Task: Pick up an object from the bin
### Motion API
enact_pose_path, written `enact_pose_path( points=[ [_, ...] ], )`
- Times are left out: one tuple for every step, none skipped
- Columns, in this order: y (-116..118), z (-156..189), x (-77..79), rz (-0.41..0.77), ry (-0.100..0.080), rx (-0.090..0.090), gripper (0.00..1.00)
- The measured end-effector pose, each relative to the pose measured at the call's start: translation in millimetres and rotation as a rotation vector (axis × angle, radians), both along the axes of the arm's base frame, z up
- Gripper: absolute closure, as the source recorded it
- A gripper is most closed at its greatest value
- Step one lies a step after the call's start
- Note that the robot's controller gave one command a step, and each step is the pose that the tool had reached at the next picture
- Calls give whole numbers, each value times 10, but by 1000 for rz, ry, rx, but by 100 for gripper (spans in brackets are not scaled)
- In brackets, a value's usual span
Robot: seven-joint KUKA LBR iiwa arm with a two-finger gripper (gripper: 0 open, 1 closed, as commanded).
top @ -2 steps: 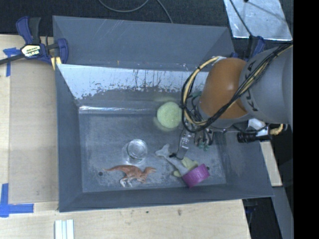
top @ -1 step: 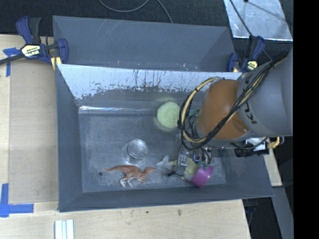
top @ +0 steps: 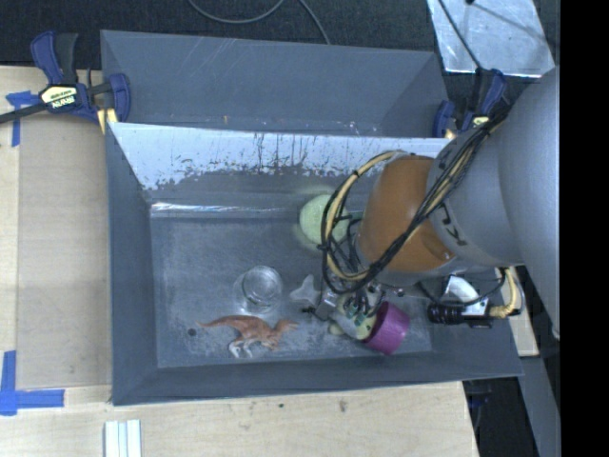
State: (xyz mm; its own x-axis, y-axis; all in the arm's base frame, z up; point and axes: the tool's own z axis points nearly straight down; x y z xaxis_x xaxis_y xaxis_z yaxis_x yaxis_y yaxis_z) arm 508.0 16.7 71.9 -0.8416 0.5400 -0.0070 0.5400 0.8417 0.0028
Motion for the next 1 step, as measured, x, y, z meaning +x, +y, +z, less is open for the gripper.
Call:
enact_pose_path(
  points=[
    [0,0,0,0,0,0,100]
  ],
)
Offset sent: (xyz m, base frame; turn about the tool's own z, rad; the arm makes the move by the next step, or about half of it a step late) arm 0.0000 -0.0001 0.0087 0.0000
